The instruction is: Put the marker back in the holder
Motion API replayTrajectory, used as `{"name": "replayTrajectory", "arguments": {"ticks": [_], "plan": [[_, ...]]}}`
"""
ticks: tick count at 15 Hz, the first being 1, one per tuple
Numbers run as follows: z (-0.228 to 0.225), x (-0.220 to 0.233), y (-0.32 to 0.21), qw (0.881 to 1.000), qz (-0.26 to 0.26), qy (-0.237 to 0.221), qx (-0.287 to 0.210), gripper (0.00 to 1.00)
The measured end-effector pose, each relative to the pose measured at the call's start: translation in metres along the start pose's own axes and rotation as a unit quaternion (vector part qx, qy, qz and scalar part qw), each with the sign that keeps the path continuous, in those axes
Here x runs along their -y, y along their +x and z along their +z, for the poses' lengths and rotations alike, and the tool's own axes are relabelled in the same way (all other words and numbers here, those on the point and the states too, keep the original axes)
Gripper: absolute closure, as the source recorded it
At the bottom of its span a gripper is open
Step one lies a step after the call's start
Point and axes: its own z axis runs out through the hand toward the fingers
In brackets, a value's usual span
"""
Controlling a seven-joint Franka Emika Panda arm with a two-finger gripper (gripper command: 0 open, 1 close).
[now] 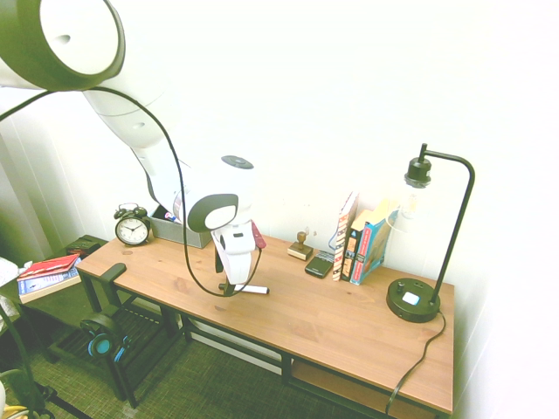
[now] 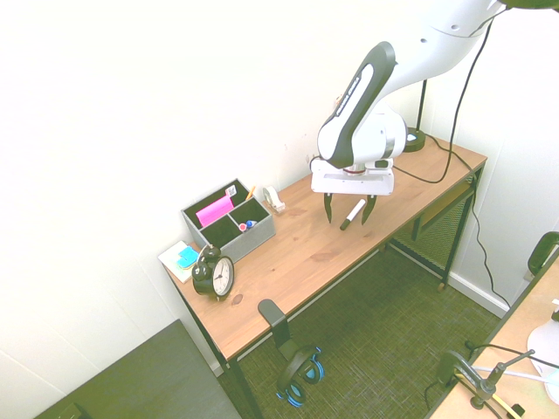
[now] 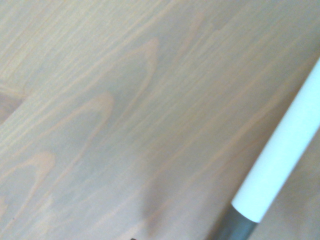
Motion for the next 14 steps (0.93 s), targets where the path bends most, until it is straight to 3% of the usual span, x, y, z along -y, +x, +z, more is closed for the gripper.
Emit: {"name": "replayTrajectory", "arguments": {"ticks": [6,14], "plan": [[0.005,0.019,-0.018,1.0,0.002,-0.006,0.009,1.0],[0.006,0.016,-0.004,1.0,0.015,-0.018,0.011,1.0]]}}
